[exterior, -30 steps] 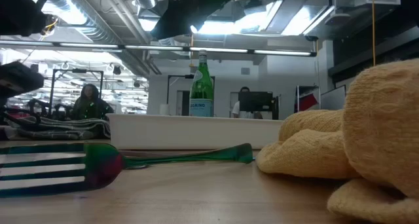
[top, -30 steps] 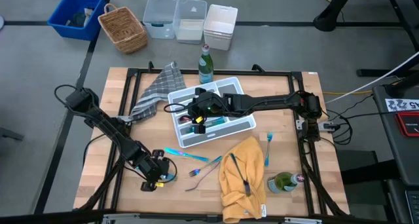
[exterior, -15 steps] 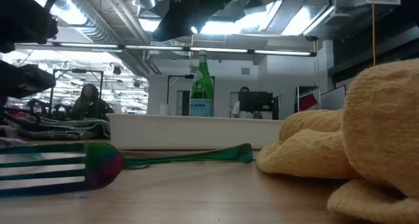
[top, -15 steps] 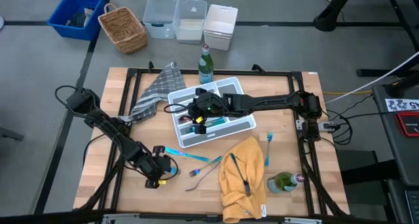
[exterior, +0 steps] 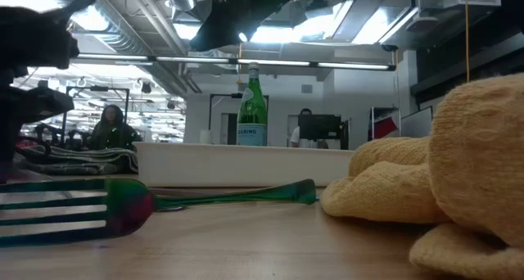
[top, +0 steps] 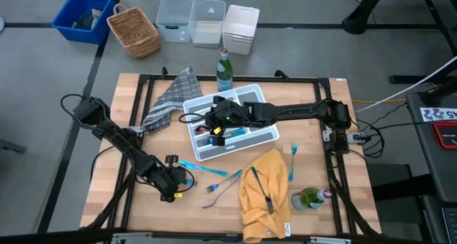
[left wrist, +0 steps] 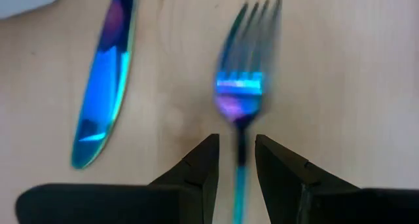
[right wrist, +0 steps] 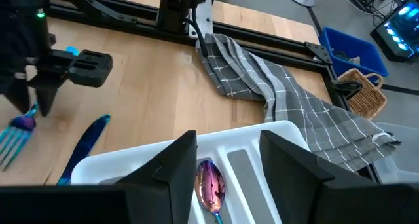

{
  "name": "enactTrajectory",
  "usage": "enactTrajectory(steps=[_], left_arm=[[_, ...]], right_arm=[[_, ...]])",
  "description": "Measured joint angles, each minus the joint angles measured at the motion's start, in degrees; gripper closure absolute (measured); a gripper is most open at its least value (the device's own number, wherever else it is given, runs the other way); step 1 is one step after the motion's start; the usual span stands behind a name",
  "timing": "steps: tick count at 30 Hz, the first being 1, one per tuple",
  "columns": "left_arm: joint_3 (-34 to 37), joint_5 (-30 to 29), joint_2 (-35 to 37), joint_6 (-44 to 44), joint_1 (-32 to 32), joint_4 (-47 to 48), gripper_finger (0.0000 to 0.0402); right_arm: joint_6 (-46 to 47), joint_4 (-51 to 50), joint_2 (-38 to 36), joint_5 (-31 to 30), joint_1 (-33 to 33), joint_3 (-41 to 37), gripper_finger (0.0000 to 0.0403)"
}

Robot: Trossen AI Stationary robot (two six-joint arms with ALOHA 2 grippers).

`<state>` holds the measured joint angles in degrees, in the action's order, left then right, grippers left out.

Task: Sort silverware
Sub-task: Put the fork in the silverware tray

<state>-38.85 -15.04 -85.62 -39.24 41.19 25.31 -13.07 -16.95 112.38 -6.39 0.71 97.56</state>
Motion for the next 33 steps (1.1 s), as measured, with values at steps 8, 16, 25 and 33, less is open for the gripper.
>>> enactTrajectory(steps=[8,16,25,33], left_arm=[[0.0,-1.5,-0.7,0.2,0.0,-0.2,0.0322],[-0.2,-0.6,-2.8,-3.1,0.0,-0.9,0.0391],[0.0,0.0,0.8,-10.9,0.0,-0.9,0.0394],[0.0,-3.3,6.6,-15.9,0.0,-2.4,0.0396]], right_arm=[[0.0,0.0,0.0,0.0,0.0,0.0,0.0233],[0.0,0.0,0.0,0.0,0.0,0.0,0.0233],[0.0,-2.5,0.0,0.0,0.0,0.0,0.0233],[0.0,-9.0,0.0,0.0,0.0,0.0,0.0233]])
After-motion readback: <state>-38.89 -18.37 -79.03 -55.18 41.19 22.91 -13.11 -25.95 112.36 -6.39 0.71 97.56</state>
